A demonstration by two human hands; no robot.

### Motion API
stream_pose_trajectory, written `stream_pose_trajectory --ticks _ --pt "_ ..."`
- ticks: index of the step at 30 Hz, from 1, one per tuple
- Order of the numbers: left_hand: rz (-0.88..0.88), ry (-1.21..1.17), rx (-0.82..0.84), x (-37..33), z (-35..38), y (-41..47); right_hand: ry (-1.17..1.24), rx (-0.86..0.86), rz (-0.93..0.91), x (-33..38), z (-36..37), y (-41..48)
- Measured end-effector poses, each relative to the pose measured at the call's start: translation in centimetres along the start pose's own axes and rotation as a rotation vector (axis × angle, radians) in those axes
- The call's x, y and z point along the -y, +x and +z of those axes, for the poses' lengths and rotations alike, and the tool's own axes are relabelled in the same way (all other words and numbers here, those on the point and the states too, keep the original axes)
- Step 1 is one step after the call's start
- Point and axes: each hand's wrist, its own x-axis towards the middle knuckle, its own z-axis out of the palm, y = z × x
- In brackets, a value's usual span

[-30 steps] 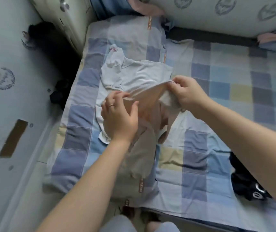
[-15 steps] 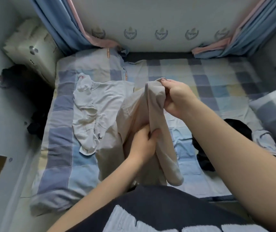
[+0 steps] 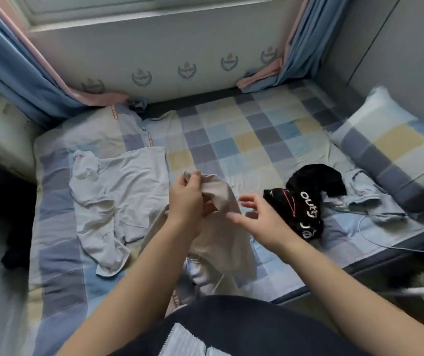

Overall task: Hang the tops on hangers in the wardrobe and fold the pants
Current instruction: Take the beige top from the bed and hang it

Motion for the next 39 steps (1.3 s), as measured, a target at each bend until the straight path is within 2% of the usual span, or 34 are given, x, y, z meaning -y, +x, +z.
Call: stream_pose_trajectory --ticks 3,8,9,12,15,18,21,24,27,30,34,39 --pt "-0.094 -0.167 0.087 -1.8 2.4 -1.1 -0.173 0.003 0.01 -2.4 2.5 -0.1" --pt "-0.1 -0.298 0.169 -3.9 4.7 -2.2 -0.3 -0.29 -0.068 -3.1 1.6 0.7" --pt "-0.085 -0.296 0.171 -4.2 4.7 -2.1 -0.344 -0.305 -0.062 -3.2 0.7 0.8" --pt "0.011 -0.296 0.143 -4.8 4.1 -0.6 -0.272 -0.408 -0.003 -3.3 -2.4 1.2" --pt "0.13 -0.096 0.115 -4.4 3.2 1.8 -0.269 -0.448 -0.073 -2.1 -5.8 1.8" --pt "0.117 0.148 0.178 -2.5 2.9 2.6 -0.091 -0.37 -0.099 0.9 -8.2 2.0" --pt "0.152 0.346 0.362 0.4 3.0 1.0 0.151 -0.308 -0.077 3.4 -8.9 2.0" --pt "0.186 0.385 0.538 2.9 3.3 -1.1 0.338 -0.299 -0.034 5.0 -8.8 1.9" --pt "0.213 0.412 0.628 4.6 3.8 -1.8 0.498 -0.274 -0.042 6.2 -8.8 2.0" --pt "0.205 0.468 0.603 5.4 4.6 -1.9 0.6 -0.245 -0.07 7.3 -9.1 2.4" --pt "0.388 0.698 0.433 5.4 5.3 -1.2 0.712 -0.263 -0.055 7.3 -9.5 3.2" --pt "0.251 0.474 0.443 3.9 5.6 -1.0 0.76 -0.228 -0.026 4.6 -10.1 3.3"
